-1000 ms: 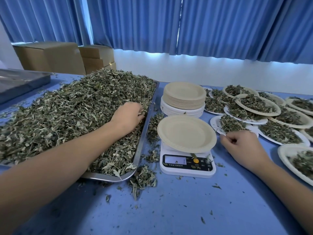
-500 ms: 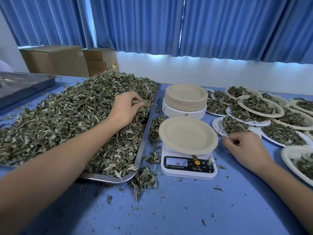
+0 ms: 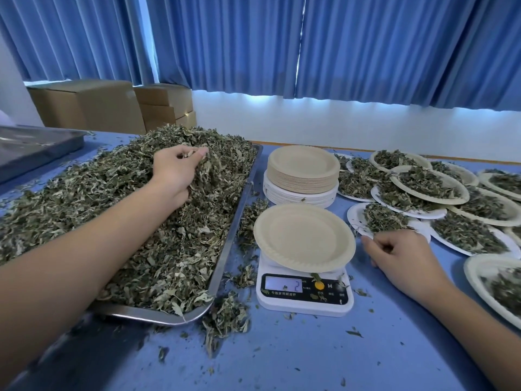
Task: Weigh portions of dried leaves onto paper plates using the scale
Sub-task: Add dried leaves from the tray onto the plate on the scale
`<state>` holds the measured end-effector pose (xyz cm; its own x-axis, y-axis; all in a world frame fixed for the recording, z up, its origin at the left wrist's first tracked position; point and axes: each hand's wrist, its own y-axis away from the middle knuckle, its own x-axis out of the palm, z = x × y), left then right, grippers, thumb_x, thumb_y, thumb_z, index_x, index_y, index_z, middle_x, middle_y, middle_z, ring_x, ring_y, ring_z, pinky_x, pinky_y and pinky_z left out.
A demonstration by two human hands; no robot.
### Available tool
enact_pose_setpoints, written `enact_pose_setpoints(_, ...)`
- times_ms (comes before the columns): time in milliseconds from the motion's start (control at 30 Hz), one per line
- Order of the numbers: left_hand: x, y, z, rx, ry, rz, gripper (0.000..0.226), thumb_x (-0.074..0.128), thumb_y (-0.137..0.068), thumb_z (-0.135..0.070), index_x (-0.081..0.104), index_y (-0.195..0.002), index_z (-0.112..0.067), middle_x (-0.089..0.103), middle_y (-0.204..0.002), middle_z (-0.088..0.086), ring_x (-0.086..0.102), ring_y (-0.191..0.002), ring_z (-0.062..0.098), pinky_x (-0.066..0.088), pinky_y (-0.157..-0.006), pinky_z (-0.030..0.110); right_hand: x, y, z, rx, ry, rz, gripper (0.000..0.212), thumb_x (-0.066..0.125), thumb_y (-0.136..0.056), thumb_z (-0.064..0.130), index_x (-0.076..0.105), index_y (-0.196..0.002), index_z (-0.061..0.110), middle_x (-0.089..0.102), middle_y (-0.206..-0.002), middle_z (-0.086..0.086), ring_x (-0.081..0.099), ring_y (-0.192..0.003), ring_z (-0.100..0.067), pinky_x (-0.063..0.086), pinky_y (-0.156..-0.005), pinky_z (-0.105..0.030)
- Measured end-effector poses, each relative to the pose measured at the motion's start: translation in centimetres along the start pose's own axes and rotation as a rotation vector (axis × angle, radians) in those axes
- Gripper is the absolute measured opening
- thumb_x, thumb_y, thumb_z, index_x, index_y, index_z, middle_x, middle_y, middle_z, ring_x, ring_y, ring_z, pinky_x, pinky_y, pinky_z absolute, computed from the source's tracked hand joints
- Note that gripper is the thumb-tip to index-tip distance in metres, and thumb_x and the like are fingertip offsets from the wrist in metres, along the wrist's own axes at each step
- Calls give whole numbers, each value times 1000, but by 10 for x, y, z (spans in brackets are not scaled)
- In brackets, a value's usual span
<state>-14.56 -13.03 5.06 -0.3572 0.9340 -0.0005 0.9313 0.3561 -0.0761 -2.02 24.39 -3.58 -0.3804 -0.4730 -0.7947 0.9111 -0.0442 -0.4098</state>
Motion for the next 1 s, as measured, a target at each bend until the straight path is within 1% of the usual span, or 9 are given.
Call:
enact_pose_setpoints(67, 2, -2, -5, -74, 89, 29, 12, 69, -95, -21, 75, -84, -22, 71, -121, -2, 64, -116, 22, 59, -89, 43, 0, 0, -1, 1, 0, 3, 53, 62, -100, 26, 50, -52, 7, 50, -46, -6, 46, -47, -24, 49, -57, -40)
enact_pose_setpoints(133, 8, 1, -13, -106, 156, 54, 17, 63, -99, -17, 73, -86, -19, 76, -102, -4, 72, -90, 16, 60, -57, 28, 0, 0, -1, 3, -5, 1, 53, 62, -100, 27, 50, -51, 9, 50, -45, -3, 46, -45, -21, 47, -55, -39)
enact_pose_setpoints(167, 13, 4, -16, -121, 193, 86, 17, 62, -100, -16, 74, -88, -16, 77, -98, -2, 74, -87, 18, 59, -54, 28, 1, 0, -1, 4, -12, 0, 54, 62, -100, 27, 51, -51, 10, 51, -44, -1, 45, -43, -18, 45, -53, -37)
enact_pose_setpoints(300, 39, 22, -28, -160, 252, 295, 19, 56, -101, -14, 71, -107, -4, 78, -102, 10, 77, -89, 23, 62, -66, 33, 1, 2, -2, 17, -44, -4, 54, 62, -101, 28, 55, -49, 12, 54, -44, 5, 49, -43, -12, 39, -51, -30)
enact_pose_setpoints(433, 73, 58, -25, -56, 80, 579, 22, 61, -98, -17, 71, -110, -2, 78, -100, 10, 75, -95, 26, 63, -78, 41, -1, 3, -2, 25, -70, -15, 55, 62, -101, 27, 56, -48, 15, 55, -44, 6, 49, -42, -10, 37, -49, -29)
enact_pose_setpoints(600, 103, 91, -6, 533, -408, 769, 10, 80, -84, -28, 77, -89, -20, 74, -86, -13, 67, -83, -1, 52, -81, 15, -2, 4, 0, 27, -101, -10, 55, 63, -101, 28, 57, -48, 15, 55, -43, 7, 49, -41, -9, 34, -47, -18)
enact_pose_setpoints(667, 106, 96, 3, 664, -558, 868, 9, 79, -86, -29, 76, -89, -21, 74, -90, -11, 66, -88, 3, 52, -84, 20, -2, 4, 1, 41, -107, -4, 54, 63, -101, 29, 59, -49, 14, 55, -44, 5, 48, -40, -10, 37, -49, -27)
enact_pose_setpoints(800, 109, 97, 18, 779, -695, 913, 17, 76, -89, -34, 75, -97, -19, 73, -98, -8, 65, -96, 10, 50, -90, 38, -3, 4, 1, 57, -127, 7, 55, 62, -102, 30, 59, -49, 14, 57, -45, 2, 45, -39, -10, 40, -49, -30)
enact_pose_setpoints(1000, 93, 80, 3, 685, -518, 815, 21, 69, -90, -50, 76, -91, -30, 72, -89, -22, 64, -85, -7, 43, -73, 8, -4, 4, 1, 63, -148, 7, 55, 62, -101, 31, 58, -48, 17, 57, -45, 3, 45, -38, -9, 40, -49, -30)
